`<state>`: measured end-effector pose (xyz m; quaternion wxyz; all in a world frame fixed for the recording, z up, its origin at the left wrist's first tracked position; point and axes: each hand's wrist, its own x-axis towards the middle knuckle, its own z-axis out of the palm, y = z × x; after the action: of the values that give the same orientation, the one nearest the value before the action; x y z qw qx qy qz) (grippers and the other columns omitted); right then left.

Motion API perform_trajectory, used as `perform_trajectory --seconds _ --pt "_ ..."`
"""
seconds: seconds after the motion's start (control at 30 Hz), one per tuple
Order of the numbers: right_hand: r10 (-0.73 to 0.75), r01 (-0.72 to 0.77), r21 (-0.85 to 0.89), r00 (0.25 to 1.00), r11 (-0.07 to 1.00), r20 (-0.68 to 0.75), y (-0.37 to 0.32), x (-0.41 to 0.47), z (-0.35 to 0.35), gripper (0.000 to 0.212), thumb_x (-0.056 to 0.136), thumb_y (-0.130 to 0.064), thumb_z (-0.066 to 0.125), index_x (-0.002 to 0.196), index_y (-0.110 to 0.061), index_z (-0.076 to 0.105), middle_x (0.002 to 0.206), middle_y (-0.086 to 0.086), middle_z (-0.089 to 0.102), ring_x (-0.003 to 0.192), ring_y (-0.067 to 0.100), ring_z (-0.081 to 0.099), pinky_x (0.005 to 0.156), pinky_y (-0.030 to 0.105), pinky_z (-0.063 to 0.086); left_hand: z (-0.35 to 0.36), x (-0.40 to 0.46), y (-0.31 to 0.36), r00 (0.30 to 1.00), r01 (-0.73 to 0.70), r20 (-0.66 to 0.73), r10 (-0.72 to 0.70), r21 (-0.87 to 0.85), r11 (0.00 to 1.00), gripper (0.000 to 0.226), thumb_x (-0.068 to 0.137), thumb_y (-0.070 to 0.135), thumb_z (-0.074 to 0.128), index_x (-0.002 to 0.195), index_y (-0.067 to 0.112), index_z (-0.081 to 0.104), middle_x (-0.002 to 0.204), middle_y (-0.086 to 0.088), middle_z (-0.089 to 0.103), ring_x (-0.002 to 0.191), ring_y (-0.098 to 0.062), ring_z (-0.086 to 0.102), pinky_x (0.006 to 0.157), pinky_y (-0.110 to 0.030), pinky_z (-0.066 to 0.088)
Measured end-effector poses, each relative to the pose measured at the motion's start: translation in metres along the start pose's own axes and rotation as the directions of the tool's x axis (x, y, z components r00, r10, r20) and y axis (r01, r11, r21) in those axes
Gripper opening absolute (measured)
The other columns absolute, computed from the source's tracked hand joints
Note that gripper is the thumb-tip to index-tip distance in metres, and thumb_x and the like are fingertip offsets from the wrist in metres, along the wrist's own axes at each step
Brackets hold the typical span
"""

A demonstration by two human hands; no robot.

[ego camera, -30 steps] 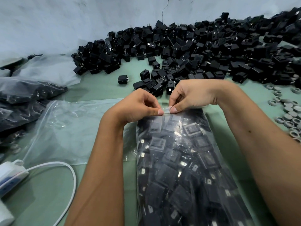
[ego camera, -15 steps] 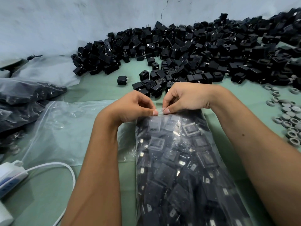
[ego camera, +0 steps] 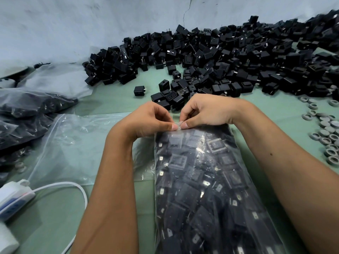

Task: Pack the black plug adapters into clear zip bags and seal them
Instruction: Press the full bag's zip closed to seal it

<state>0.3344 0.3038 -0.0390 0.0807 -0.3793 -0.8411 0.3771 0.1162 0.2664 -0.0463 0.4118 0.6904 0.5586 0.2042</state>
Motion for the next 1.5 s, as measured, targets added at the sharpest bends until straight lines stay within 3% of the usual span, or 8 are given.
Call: perform_trajectory --seconds 0.27,0.4,0.53,0.7,0.93,1.07,1.3,1.5 --pt "0.011 -0.011 -0.020 1.000 1.000 0.003 -0.002 0.000 -0.001 0.010 0.092 -0.026 0.077 0.083 -0.027 0.080 0.075 -0.010 0.074 0.064 -0.001 0.061 0.070 0.023 0.047 -0.004 -0.002 -0.005 0.999 0.037 0.007 -0.037 -0.027 0.999 0.006 0.087 0.011 0.079 0.082 0.009 0.076 0.059 0.001 0.066 0.051 -0.005 0.055 0.049 -0.017 0.041" --pt "-0.023 0.022 -0.037 1.000 0.999 -0.010 -0.008 0.004 0.003 0.008 0.093 -0.027 0.076 0.087 -0.029 0.080 0.083 -0.008 0.077 0.078 0.011 0.070 0.078 0.028 0.056 -0.003 -0.002 -0.006 1.000 0.009 0.020 -0.009 -0.022 1.000 0.008 0.089 0.010 0.076 0.081 0.007 0.074 0.058 0.000 0.065 0.051 -0.007 0.054 0.049 -0.016 0.040" --pt "-0.049 0.049 -0.035 0.999 0.998 -0.012 -0.012 0.007 0.005 0.009 0.093 -0.027 0.075 0.085 -0.025 0.079 0.077 -0.010 0.075 0.066 -0.002 0.065 0.069 0.017 0.054 -0.002 -0.001 -0.005 0.999 -0.014 0.031 0.015 -0.029 0.999 0.013 0.090 0.007 0.074 0.078 0.011 0.072 0.061 0.004 0.064 0.055 -0.004 0.056 0.052 -0.016 0.042" --pt "-0.060 0.059 -0.047 0.998 0.997 -0.017 -0.009 0.006 0.001 0.012 0.094 -0.025 0.074 0.083 -0.023 0.078 0.078 -0.005 0.074 0.068 0.001 0.064 0.076 0.029 0.053 -0.003 -0.002 -0.005 1.000 -0.006 -0.024 0.005 -0.068 0.998 0.011 0.088 0.014 0.079 0.080 0.008 0.074 0.060 0.001 0.065 0.052 -0.005 0.055 0.050 -0.016 0.043" --pt "-0.041 0.040 -0.066 0.999 0.997 -0.006 -0.007 0.007 0.001 0.016 0.094 -0.023 0.074 0.079 -0.026 0.078 0.074 -0.012 0.073 0.065 -0.003 0.063 0.065 0.013 0.046 -0.012 -0.005 -0.013 1.000 0.014 -0.027 -0.015 -0.041 0.999 0.011 0.087 0.013 0.079 0.081 0.004 0.077 0.058 0.000 0.065 0.053 -0.007 0.056 0.053 -0.016 0.048" --pt "-0.063 0.063 -0.055 0.998 0.997 -0.014 -0.009 0.012 0.007 0.012 0.094 -0.029 0.074 0.084 -0.025 0.079 0.077 -0.006 0.074 0.064 0.002 0.063 0.066 0.020 0.052 -0.009 -0.004 -0.015 0.999 -0.039 -0.023 0.037 -0.068 0.997 0.013 0.088 0.011 0.078 0.080 0.001 0.075 0.055 0.002 0.062 0.050 -0.005 0.053 0.051 -0.015 0.044" --pt "-0.112 0.110 -0.047 0.992 0.993 -0.050 -0.009 0.015 0.007 0.018 0.093 -0.024 0.075 0.076 -0.019 0.077 0.071 0.006 0.070 0.059 0.005 0.056 0.063 0.028 0.049 -0.007 -0.003 -0.013 0.997 -0.070 -0.023 0.068 -0.142 0.987 0.013 0.088 0.010 0.077 0.084 -0.002 0.073 0.057 0.001 0.063 0.051 -0.007 0.054 0.049 -0.018 0.043" --pt "-0.087 0.085 -0.042 0.995 0.996 -0.057 -0.008 0.014 0.007 0.014 0.092 -0.025 0.076 0.078 -0.023 0.079 0.073 0.001 0.072 0.061 0.004 0.057 0.069 0.034 0.052 -0.005 -0.001 -0.012 0.998 -0.061 -0.021 0.059 -0.117 0.991 0.006 0.087 0.010 0.080 0.084 0.006 0.077 0.057 0.001 0.061 0.050 -0.006 0.052 0.048 -0.016 0.040"
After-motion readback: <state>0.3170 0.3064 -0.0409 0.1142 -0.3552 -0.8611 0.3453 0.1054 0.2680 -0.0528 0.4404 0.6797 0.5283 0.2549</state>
